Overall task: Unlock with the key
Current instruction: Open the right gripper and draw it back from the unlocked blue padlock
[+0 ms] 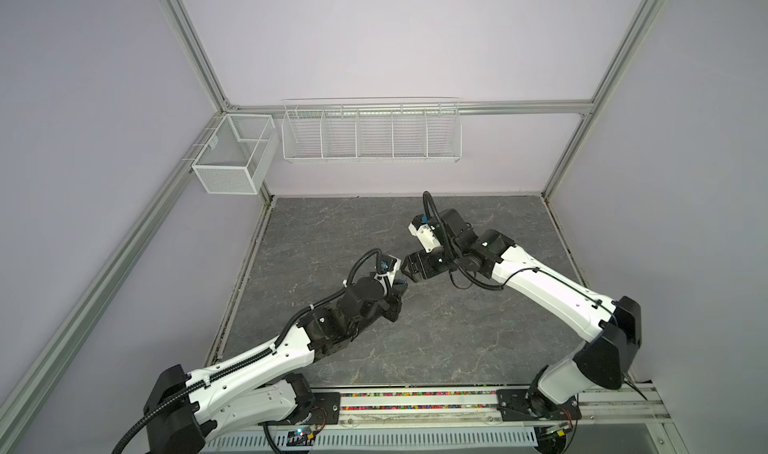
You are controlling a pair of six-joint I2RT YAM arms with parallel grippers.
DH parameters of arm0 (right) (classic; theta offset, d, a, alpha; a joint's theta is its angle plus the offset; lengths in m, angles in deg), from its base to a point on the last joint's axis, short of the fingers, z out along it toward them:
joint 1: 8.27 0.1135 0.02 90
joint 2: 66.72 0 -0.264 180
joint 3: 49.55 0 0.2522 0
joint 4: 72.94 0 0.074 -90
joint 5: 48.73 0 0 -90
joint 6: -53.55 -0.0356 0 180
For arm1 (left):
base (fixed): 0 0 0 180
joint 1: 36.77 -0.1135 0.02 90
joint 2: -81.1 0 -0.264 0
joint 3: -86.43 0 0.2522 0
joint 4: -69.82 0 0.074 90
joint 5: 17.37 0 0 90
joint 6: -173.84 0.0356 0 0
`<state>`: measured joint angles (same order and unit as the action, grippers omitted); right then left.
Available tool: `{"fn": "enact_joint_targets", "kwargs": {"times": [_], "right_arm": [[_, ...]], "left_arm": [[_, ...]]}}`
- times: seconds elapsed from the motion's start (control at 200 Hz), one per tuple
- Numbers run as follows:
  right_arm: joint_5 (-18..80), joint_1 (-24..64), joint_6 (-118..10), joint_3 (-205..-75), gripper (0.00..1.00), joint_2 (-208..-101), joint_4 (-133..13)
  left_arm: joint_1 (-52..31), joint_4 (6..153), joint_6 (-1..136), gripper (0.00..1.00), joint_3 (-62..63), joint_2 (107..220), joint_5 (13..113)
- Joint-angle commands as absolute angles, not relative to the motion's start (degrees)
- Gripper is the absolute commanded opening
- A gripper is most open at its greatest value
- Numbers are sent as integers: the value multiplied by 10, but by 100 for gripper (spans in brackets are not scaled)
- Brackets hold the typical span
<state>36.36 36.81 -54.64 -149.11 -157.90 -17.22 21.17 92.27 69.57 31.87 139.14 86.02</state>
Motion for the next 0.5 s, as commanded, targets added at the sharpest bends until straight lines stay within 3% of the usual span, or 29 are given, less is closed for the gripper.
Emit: {"fn": "enact_joint_targets", "kwargs": {"times": [0.0, 0.495], "right_arm": [[379, 363, -529, -1512, 86, -1596, -139], [328, 344, -509, -1486, 86, -1586, -126]], "left_arm": [[214, 905, 718, 0, 326, 1377, 851], [214, 896, 722, 0, 337, 1375, 870]]}}
